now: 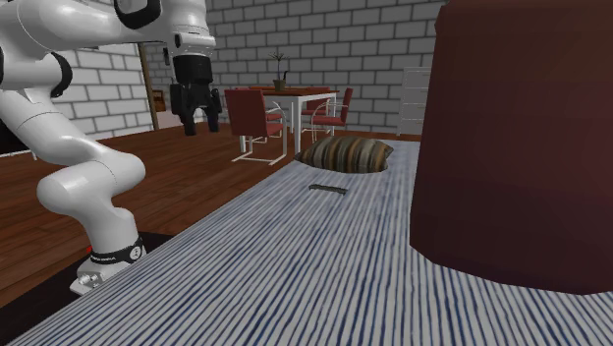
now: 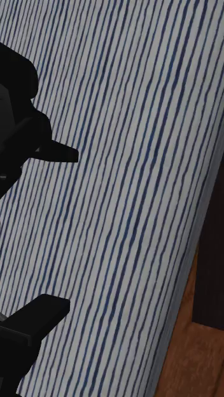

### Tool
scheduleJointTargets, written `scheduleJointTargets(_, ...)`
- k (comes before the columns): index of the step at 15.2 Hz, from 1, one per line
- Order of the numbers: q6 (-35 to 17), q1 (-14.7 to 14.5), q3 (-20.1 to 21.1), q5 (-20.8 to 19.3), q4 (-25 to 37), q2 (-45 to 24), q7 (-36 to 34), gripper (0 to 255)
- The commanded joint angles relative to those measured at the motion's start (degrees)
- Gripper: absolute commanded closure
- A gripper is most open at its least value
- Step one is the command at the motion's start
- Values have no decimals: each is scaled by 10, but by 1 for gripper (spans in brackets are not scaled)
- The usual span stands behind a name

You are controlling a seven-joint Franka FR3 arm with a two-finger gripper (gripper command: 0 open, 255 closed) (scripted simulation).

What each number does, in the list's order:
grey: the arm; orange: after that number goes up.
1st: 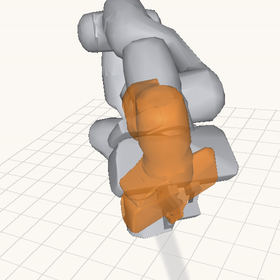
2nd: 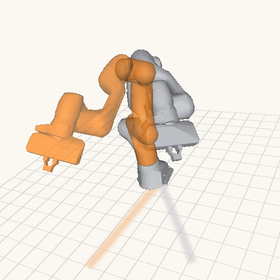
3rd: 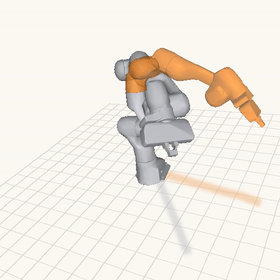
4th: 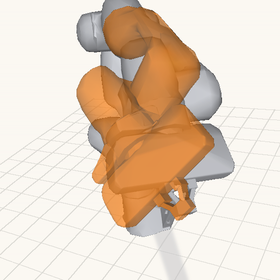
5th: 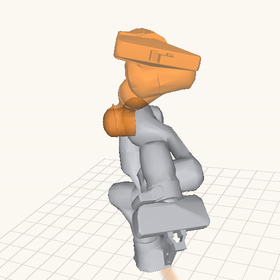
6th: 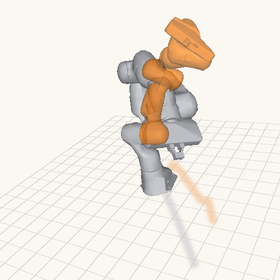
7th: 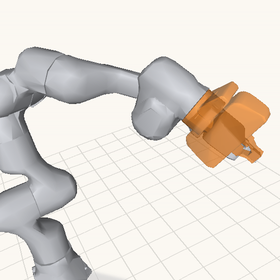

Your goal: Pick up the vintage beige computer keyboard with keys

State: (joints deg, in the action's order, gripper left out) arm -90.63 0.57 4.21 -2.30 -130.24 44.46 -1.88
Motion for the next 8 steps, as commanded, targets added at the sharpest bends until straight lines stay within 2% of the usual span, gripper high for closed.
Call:
scheduleJointTargets(1, 0, 0, 0, 0, 0, 0, 0, 0)
scheduleJointTargets(8, -97, -5, 61, 22, 7, -99, -78, 0)
